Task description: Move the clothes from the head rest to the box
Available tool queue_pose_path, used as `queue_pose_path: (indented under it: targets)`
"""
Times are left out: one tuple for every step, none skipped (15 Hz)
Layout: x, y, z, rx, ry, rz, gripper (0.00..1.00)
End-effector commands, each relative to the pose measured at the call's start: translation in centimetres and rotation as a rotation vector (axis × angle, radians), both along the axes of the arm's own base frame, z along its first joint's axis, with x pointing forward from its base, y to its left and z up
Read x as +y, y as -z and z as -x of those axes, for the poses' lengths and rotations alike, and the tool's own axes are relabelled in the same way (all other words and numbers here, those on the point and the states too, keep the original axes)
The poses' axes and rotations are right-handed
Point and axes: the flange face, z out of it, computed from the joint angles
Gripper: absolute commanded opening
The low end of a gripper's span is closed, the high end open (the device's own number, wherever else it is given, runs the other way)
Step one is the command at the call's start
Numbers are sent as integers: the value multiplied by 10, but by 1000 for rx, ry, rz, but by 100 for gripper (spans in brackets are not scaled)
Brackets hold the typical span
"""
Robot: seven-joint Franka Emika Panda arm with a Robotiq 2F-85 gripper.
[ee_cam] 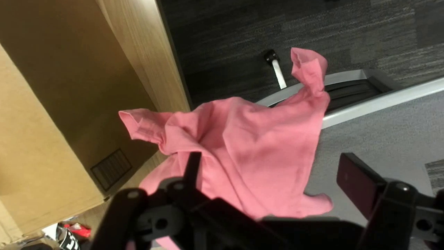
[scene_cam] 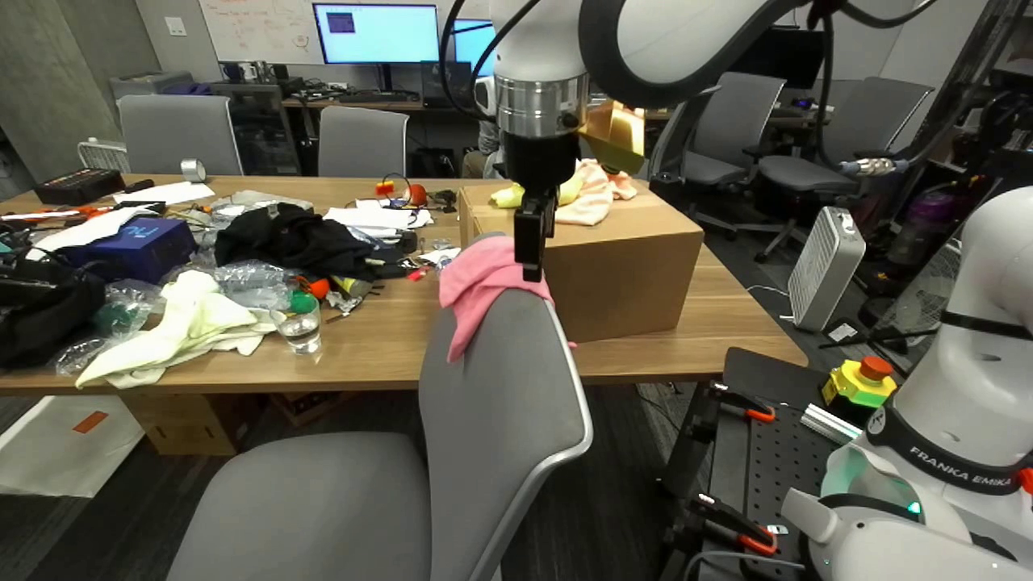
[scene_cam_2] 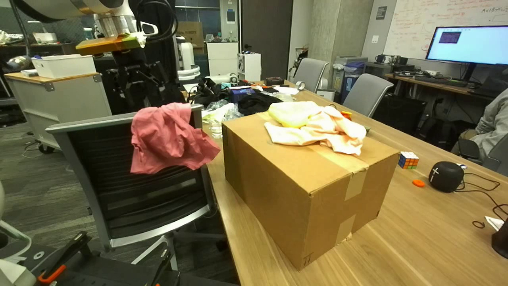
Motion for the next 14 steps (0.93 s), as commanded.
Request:
queue_pose_path:
  targets:
    - [7,1,1,-64,-26,-29,100]
    - [8,4,-1,-73,-27,-36,100]
    - [7,6,-2,-80,-25,-43,100]
    - [7,9,-3,-88,-24,-44,100]
    - [7,13,-4,-94,-25,-43,100]
    - [7,16,-4,-101,-27,-42,100]
    - [7,18,-5,-106,-28,-45,100]
    - [7,21,-5,-108,-30,-54,100]
    - [7,24,-5,-112,-31,-56,100]
    - [7,26,-6,-120,-31,-58,100]
    - [6,28,-6,-125,-32,-60,100]
    - [6,28,-7,-133,-33,-58,100]
    - [5,30,-7,-138,-34,-59,100]
    - [5,31,-7,-145,-34,-59,100]
